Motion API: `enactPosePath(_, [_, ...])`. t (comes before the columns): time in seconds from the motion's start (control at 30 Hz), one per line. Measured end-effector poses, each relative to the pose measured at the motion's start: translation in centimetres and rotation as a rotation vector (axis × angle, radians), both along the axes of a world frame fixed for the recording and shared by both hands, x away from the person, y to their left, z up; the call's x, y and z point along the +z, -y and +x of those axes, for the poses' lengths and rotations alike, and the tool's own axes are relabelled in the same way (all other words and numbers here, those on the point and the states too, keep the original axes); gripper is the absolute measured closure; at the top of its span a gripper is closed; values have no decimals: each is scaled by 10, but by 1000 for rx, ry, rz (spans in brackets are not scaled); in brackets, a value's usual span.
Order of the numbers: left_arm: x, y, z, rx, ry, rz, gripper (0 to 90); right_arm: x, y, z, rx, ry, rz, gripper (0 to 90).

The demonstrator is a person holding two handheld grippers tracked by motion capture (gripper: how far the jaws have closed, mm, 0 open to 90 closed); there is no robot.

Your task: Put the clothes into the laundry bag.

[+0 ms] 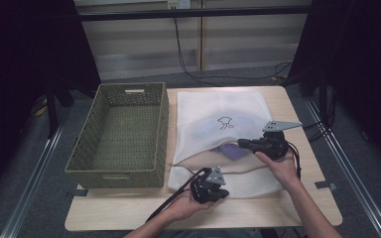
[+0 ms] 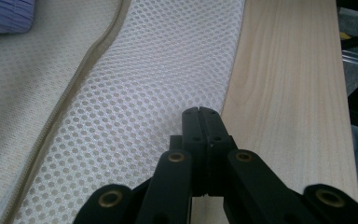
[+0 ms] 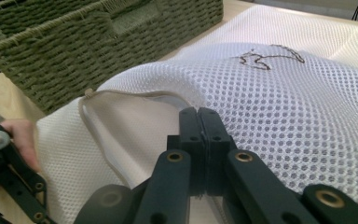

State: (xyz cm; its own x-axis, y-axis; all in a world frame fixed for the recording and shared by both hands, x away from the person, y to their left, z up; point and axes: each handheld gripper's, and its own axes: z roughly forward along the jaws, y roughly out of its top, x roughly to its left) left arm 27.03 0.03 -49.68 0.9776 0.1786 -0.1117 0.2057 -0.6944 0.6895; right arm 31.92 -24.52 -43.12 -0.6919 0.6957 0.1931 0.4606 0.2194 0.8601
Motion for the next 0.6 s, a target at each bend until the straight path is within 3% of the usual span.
enactPosePath(0.17, [1,0,-1,-1,13,9,900,7,-2,-6,6,17,4,896])
enactPosePath(0.3, [-1,1,-1,8,9,-16,900,11,-5,-10,14,28,4,897])
enactPosePath(0.6, [1,1,0,6,10,8,900,17,-10,-26,49,39,-15,897])
